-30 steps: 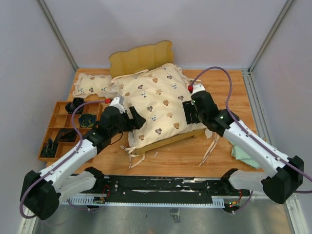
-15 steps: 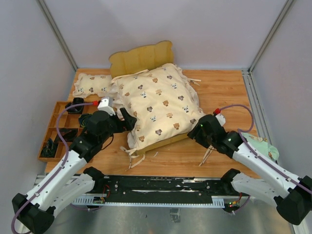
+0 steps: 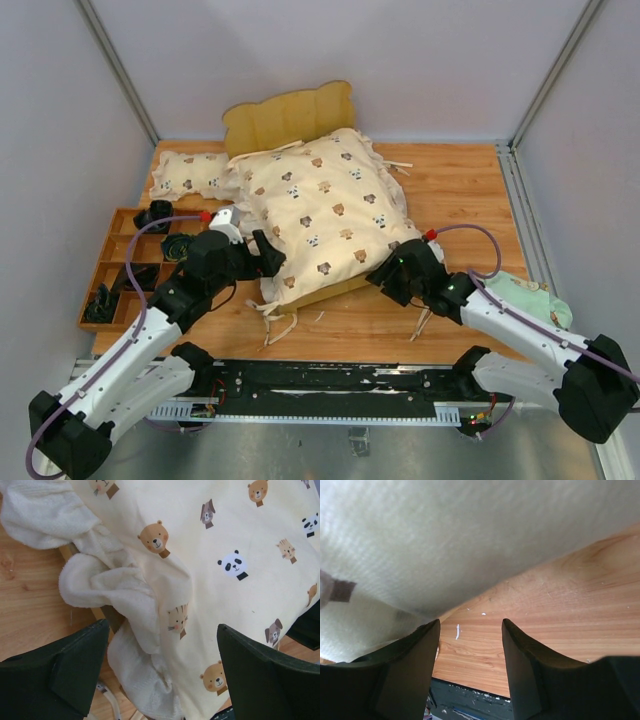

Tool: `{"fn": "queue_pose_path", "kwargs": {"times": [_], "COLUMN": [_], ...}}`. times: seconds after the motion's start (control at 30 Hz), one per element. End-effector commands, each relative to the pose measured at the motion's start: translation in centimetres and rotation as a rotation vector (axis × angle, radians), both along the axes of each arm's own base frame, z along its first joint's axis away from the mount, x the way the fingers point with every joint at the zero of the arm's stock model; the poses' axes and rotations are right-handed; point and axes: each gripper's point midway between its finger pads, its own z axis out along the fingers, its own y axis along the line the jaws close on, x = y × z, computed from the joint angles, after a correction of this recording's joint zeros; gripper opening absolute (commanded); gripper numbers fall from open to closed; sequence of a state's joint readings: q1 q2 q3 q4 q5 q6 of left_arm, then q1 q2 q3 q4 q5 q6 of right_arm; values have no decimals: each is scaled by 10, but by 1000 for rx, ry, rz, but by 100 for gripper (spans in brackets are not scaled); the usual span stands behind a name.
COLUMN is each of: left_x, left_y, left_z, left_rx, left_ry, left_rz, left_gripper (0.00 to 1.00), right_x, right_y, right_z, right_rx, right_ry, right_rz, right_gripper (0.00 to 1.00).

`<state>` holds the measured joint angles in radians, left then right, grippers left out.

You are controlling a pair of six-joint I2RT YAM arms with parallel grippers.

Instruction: Set up the pet bed

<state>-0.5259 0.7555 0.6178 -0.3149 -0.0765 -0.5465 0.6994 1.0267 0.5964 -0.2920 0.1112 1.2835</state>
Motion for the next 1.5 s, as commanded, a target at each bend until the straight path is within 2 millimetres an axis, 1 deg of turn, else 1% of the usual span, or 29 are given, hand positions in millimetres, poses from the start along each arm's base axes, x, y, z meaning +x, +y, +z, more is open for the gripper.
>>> {"fn": "queue_pose_path", "kwargs": {"times": [0.0, 0.1, 0.2, 0.3, 0.4, 0.43, 0.5, 0.6, 0.7, 0.73, 0.77, 0.8, 0.83, 0.9, 0.93, 0.97, 1.07, 1.2, 1.3, 1.4, 1.47], "left_x": [1, 2, 4, 6, 7, 7, 7, 8, 9, 9, 10, 10, 10, 12, 14, 15, 14, 13, 11, 7, 3], "left_y": [-8, -10, -12, -14, -15, -16, -17, -18, -18, -18, -18, -18, -18, -19, -20, -21, -31, -38, -45, -55, -62], "left_z": [3, -3, -5, -2, 0, 0, 0, 0, 2, 3, 5, 7, 11, 20, 24, 29, 38, 41, 40, 38, 35], "left_rx": [-33, -34, -29, -30, -38, -40, -43, -45, -41, -39, -37, -34, -34, -37, -37, -36, -22, -1, 18, 37, 52], "left_ry": [-20, -9, -2, -9, -15, -16, -14, -7, -13, -18, -27, -34, -43, -66, -78, -90, -134, -163, -178, -184, -191], "left_rz": [-31, -36, -41, -47, -49, -49, -52, -57, -55, -56, -58, -62, -66, -71, -77, -84, -165, -231, -295, -352, -394], "left_gripper": [92, 92, 92, 92, 92, 92, 92, 92, 92, 91, 91, 91, 91, 90, 90, 90, 86, 82, 80, 78, 78], "right_x": [20, 17, 18, 19, 24, 25, 25, 20, 18, 20, 22, 23, 26, 31, 32, 34, 35, 39, 48, 66, 79], "right_y": [21, 20, 16, 10, 8, 7, 2, -2, -6, -8, -11, -14, -18, -36, -46, -62, -100, -136, -150, -166, -170], "right_z": [32, 35, 41, 43, 49, 47, 38, 19, -2, -5, -7, -7, -5, -1, -1, 0, -2, -6, -3, 9, 22], "right_rx": [109, 131, 145, 147, 156, 145, 107, 70, 60, 58, 44, 22, -8, -97, -139, -200, -313, -358, -340, -333, -339], "right_ry": [-91, -92, -111, -130, -170, -168, -129, -53, -14, -19, -32, -47, -63, -100, -103, -115, -95, -62, -54, -77, -108], "right_rz": [-14, -20, -45, -75, -89, -100, -127, -155, -196, -210, -219, -216, -221, -265, -285, -327, -390, -423, -414, -415, -360], "right_gripper": [54, 54, 54, 54, 54, 54, 54, 54, 50, 49, 46, 39, 32, 22, 18, 15, 7, 2, 0, 0, 0]}}
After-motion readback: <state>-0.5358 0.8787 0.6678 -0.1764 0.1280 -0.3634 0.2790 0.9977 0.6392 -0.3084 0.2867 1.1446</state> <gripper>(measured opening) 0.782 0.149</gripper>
